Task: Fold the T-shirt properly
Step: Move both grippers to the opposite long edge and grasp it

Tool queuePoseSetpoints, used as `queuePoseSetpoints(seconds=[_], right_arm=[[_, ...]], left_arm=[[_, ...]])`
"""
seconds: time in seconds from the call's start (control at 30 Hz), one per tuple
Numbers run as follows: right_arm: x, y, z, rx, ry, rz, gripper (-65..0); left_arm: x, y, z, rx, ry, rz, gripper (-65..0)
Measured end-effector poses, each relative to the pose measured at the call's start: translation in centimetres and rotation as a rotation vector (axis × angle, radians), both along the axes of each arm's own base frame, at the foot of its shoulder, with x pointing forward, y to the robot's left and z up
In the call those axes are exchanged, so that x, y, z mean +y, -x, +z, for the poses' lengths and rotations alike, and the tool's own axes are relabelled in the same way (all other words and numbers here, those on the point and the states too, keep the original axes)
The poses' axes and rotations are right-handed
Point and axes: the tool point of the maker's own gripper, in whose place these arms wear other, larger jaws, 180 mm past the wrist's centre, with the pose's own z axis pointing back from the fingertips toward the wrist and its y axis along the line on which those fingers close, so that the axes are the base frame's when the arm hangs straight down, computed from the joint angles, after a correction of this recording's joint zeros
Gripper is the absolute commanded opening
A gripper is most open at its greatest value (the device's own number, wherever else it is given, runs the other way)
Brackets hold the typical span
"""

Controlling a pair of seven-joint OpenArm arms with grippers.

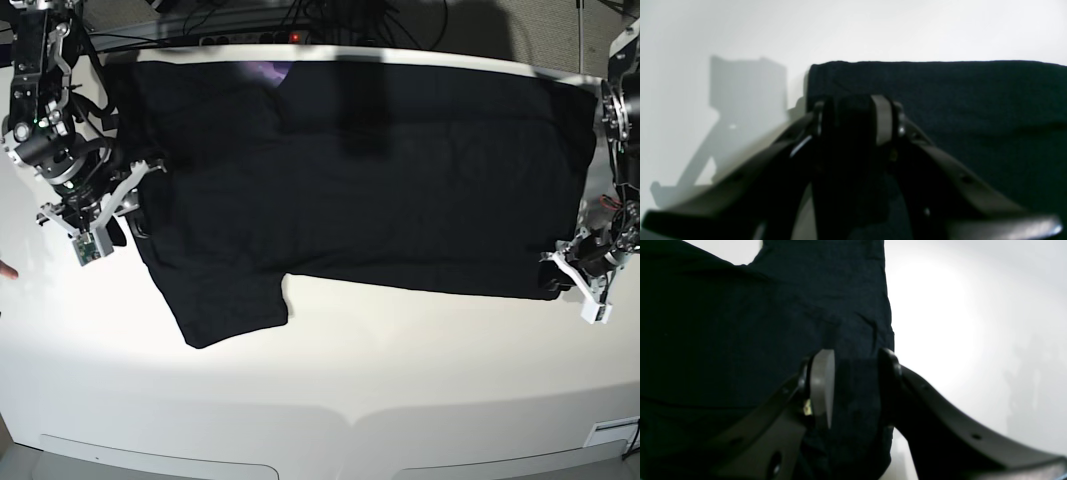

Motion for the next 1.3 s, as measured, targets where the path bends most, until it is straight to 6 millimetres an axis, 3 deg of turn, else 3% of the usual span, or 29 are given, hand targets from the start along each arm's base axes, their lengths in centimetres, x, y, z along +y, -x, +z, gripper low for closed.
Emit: queuePoseSetpoints(seconds=[0.47, 0.77, 0.87, 1.07, 1.3], right_arm=[[0.0, 0.0, -0.1, 0.004, 0.001, -0.001, -42.5], [-0.4, 0.3, -1.0, 0.033, -0.003, -0.016, -42.5], [-0.6, 0.3, -1.4, 0.044, -0.005, -0.022, -42.5], [-0.6, 0.3, -1.3, 0.042, -0.004, -0.022, -42.5], [-0.8, 0.5, -1.6, 0.063, 0.003, -0.027, -42.5]], left_arm=[[2.1, -0.4, 0.9, 0.0, -0.053, 0.025, -44.3], [4.3, -2.0, 4.1, -0.08, -0.005, 0.092, -44.3], [4.2, -1.6, 3.5, -0.057, -0.021, 0.078, -44.3], [1.8, -0.9, 0.9, -0.028, -0.073, 0.032, -44.3], [4.1, -0.9, 1.1, -0.034, -0.136, 0.1, -44.3]])
